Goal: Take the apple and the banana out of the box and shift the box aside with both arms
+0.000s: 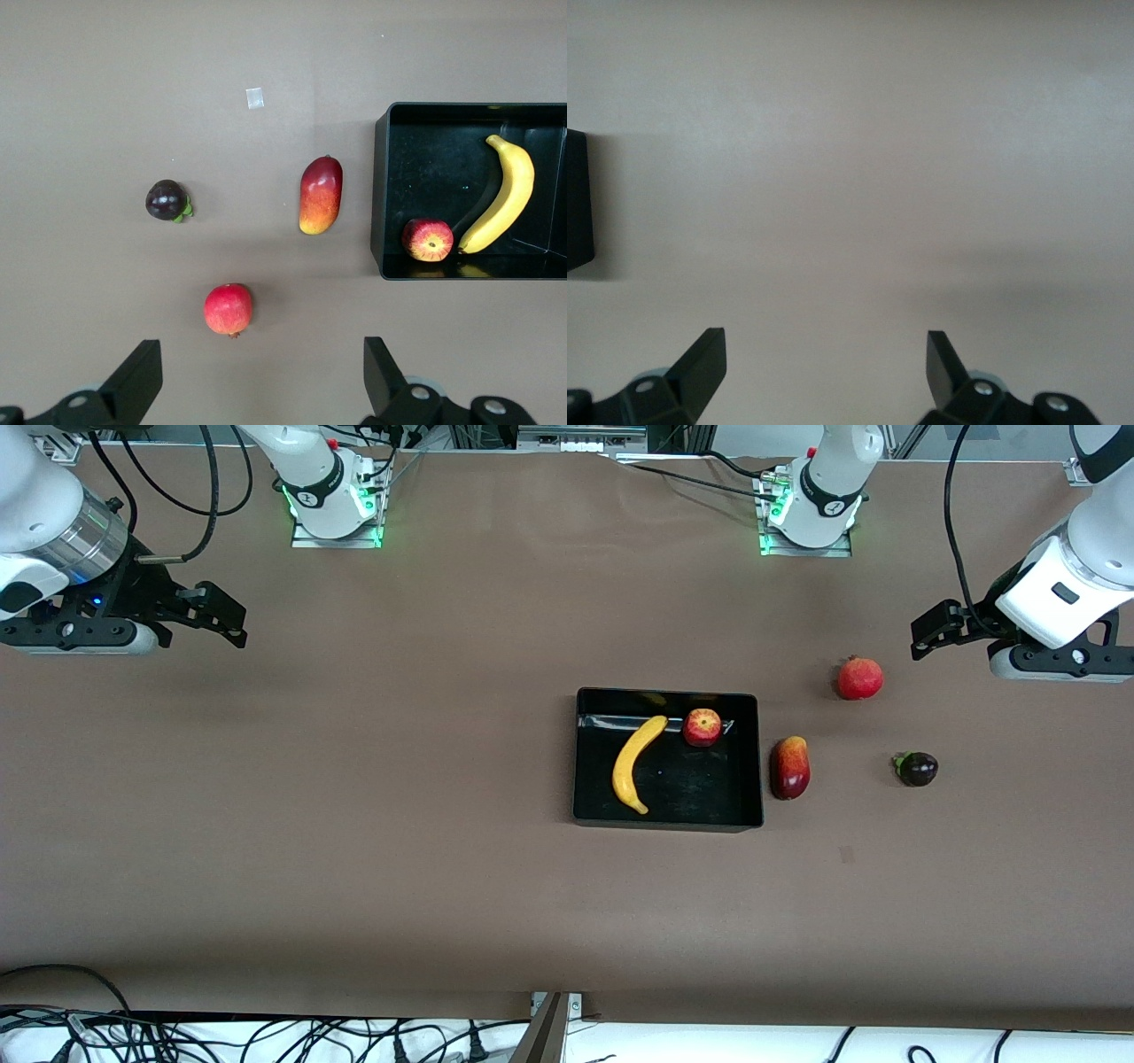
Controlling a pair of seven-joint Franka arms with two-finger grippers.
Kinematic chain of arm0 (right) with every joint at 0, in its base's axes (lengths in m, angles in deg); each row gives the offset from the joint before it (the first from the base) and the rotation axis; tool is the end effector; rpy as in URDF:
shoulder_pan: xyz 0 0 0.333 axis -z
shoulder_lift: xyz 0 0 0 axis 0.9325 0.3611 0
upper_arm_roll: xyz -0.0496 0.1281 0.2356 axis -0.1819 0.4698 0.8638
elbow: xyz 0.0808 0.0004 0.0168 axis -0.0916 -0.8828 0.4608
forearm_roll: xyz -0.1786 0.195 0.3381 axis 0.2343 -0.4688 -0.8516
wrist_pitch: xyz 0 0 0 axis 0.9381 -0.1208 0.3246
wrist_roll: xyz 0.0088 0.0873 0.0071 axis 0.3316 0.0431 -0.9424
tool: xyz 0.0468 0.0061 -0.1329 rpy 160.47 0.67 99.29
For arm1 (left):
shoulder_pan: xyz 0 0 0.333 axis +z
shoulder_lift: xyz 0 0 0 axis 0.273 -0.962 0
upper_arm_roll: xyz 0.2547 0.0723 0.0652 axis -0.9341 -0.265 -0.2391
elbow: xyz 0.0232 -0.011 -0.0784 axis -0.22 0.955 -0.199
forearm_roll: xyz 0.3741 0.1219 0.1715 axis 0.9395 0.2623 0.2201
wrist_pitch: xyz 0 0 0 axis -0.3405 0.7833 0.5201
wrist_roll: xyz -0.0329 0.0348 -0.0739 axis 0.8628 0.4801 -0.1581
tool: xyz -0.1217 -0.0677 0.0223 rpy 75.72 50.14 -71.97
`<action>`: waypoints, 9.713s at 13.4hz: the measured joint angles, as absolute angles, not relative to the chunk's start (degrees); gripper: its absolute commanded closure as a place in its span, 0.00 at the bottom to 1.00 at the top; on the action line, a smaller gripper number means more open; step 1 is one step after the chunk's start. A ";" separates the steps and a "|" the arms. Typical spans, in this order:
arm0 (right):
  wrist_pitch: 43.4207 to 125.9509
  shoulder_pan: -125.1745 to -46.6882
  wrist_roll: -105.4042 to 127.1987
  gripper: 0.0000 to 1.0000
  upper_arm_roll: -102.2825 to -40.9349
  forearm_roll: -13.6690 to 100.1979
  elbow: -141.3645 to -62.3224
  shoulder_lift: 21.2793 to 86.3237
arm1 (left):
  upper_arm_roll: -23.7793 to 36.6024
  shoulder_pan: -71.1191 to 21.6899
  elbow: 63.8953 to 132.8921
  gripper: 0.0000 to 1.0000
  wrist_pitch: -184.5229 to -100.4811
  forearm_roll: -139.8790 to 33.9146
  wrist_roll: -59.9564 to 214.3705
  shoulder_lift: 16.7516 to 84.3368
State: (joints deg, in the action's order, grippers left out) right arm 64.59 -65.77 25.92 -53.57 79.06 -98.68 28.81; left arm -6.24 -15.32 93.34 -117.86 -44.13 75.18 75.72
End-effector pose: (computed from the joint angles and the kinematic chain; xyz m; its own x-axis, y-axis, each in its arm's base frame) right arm 0.5839 0.1016 0.5199 0.9998 -0.0099 0.0159 -0.0096 -0.9998 -0.0173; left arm 0.5904 -0.0525 0.5061 0.9988 -0.0111 -0.0468 -0.0112 -0.9999 -0.0006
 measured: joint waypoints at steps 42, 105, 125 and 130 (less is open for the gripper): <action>64.49 -65.83 25.92 0.00 -53.20 79.06 -98.49 28.80 | -5.19 -34.74 105.68 0.85 -153.82 -44.98 99.02 48.06; 66.78 -68.48 25.95 0.00 -52.77 79.04 -98.31 29.01 | -1.38 -15.76 87.09 0.90 -138.37 -38.23 72.05 45.43; 85.14 -86.44 37.98 0.00 -52.40 76.83 -97.81 49.69 | 4.06 -9.02 71.99 0.00 -119.82 -32.82 65.94 50.24; 96.91 -102.72 59.12 0.00 -55.87 80.41 -86.49 66.80 | -1.92 -14.14 73.53 0.00 -112.98 -36.75 69.32 59.67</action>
State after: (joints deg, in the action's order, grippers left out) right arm 96.91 -102.72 59.12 -55.87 80.41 -86.49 66.80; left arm -1.92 -14.14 73.53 -112.98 -36.75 69.32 59.67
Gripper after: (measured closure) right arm 0.000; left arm 0.000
